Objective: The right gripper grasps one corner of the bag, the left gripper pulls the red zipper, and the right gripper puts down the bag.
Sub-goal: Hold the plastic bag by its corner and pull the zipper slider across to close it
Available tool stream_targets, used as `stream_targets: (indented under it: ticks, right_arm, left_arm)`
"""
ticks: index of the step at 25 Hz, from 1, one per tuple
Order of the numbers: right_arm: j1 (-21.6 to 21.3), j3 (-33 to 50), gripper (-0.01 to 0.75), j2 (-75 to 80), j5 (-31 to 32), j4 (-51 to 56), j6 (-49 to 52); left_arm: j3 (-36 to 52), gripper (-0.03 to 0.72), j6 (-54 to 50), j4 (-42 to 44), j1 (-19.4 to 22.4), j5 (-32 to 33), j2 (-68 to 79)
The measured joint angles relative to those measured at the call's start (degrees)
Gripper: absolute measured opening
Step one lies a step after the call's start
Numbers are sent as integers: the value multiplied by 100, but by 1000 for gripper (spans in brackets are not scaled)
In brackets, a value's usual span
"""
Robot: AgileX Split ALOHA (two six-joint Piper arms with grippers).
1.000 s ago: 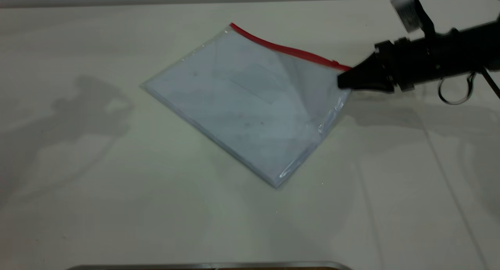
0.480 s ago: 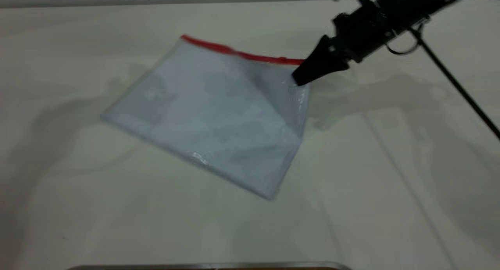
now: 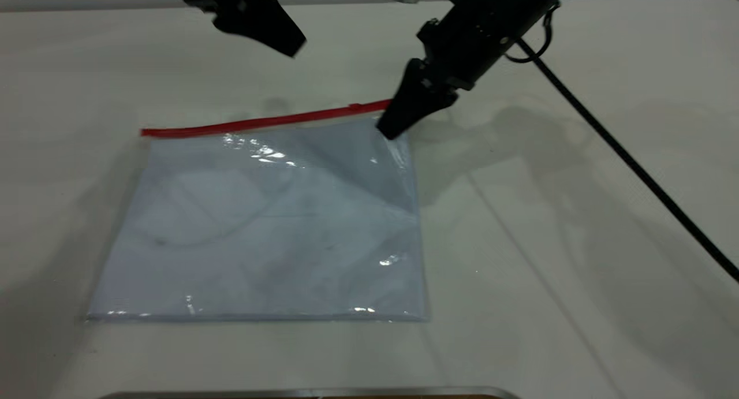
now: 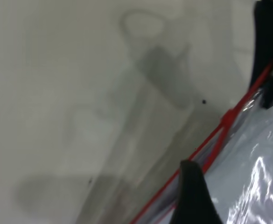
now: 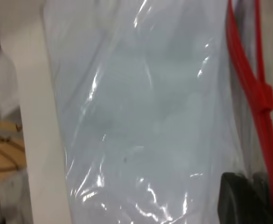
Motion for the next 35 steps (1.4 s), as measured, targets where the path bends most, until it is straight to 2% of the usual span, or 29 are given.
stream_targets:
  ticks: [12,25,29,35]
  right_arm:
    - [71,0,32,5,-42,798,-1080]
    - [71,-5,32,7,-17,865,-1167]
    - [71,-5,32,7,-17,865,-1167]
    - [71,-11,32,7,-66,872,-1167]
  left_arm:
    - [0,546,1127,-517,-90,0,473]
    - [-1,532,2194,-1548,-90,-101,933]
    - [-6,441,2306,-1631,-90,-111,1033]
    - [-6,211,2371,-1646,-101,-59,1070]
